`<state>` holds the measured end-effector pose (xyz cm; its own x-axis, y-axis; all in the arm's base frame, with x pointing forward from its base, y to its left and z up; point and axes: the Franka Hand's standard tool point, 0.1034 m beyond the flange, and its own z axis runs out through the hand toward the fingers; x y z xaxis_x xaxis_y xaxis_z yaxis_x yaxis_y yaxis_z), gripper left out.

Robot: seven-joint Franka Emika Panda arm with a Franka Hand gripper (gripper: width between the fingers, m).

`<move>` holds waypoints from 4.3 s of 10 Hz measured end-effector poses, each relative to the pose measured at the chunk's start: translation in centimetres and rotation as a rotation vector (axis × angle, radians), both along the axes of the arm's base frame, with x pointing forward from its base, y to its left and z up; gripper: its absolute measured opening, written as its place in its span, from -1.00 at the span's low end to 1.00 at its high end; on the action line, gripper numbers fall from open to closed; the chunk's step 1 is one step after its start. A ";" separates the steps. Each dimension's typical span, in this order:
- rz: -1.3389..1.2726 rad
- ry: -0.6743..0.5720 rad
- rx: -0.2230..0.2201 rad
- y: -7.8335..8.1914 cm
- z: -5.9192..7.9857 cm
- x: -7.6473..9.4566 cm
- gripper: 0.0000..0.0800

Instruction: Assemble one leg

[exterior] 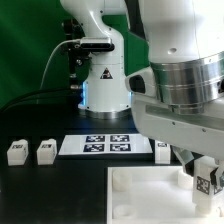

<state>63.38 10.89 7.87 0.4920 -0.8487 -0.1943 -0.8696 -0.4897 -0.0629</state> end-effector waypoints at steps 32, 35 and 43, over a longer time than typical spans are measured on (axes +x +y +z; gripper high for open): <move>-0.353 0.077 -0.020 -0.8 0.2 0.6 -0.27; -0.383 0.082 -0.016 -0.7 0.2 0.6 -0.27; 0.639 -0.104 -0.016 1.0 0.1 -0.8 0.62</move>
Offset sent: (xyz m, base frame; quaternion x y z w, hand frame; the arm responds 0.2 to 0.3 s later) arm 0.0000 0.0000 0.0000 0.0000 0.0000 0.0899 0.9960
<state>62.61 11.87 7.94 0.9168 -0.3844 -0.1081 -0.3959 -0.9104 -0.1199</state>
